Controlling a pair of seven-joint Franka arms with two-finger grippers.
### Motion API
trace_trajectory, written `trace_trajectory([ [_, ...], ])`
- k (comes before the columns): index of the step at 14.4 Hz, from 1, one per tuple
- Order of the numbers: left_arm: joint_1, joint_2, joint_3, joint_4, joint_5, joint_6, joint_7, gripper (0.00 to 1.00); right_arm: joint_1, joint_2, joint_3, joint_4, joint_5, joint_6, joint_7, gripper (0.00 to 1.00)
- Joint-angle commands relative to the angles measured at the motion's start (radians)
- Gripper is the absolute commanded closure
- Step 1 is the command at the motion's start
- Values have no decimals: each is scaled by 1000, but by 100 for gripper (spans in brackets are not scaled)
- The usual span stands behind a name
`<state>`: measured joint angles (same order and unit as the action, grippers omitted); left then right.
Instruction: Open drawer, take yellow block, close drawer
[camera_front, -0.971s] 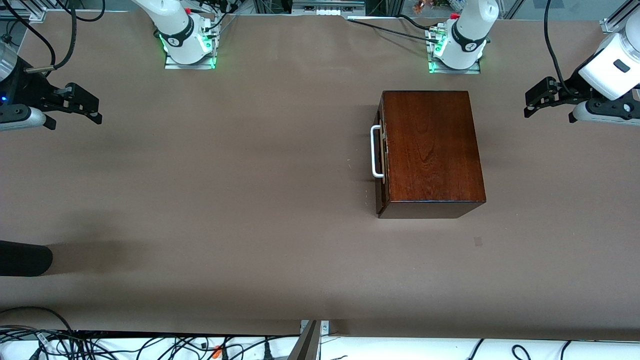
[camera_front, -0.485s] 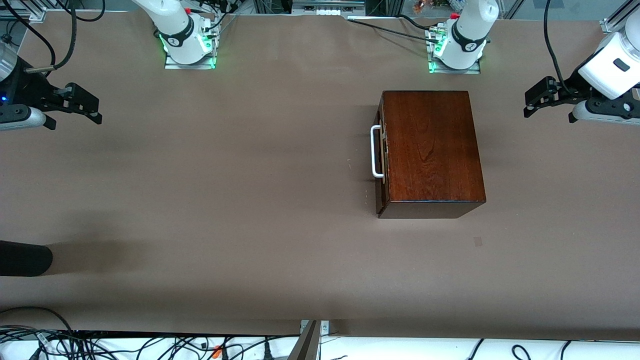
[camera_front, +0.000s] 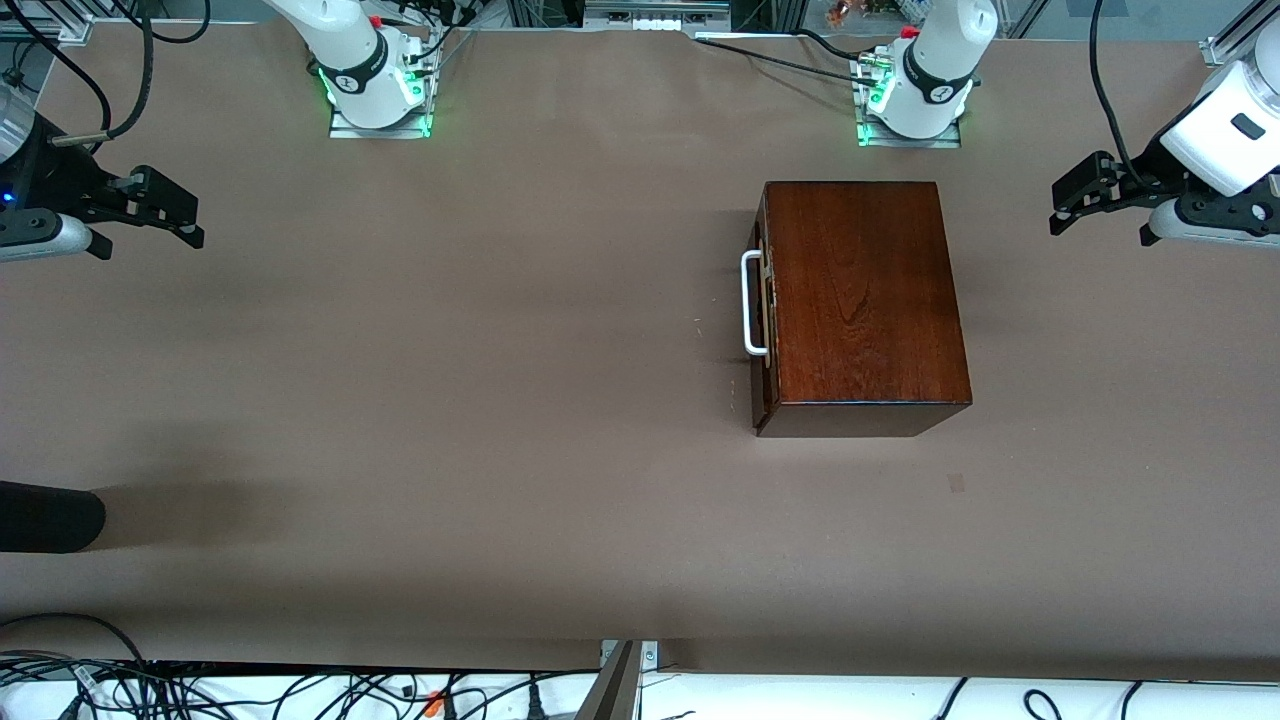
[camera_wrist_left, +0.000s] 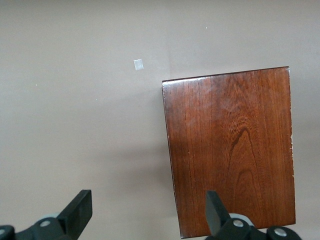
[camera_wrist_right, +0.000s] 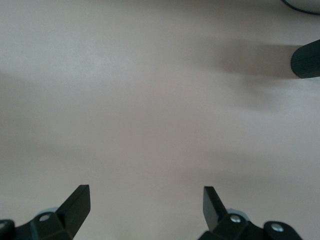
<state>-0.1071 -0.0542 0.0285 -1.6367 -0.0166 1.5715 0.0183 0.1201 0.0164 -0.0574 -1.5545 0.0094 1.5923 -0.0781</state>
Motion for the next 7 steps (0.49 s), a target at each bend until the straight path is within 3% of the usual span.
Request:
trace_trajectory([
  [1, -14, 30, -4, 43, 3, -4, 20, 0, -7, 8, 5, 25, -11, -18, 8, 0],
  [7, -23, 66, -99, 67, -6, -5, -1, 0, -7, 8, 5, 25, -11, -18, 8, 0],
])
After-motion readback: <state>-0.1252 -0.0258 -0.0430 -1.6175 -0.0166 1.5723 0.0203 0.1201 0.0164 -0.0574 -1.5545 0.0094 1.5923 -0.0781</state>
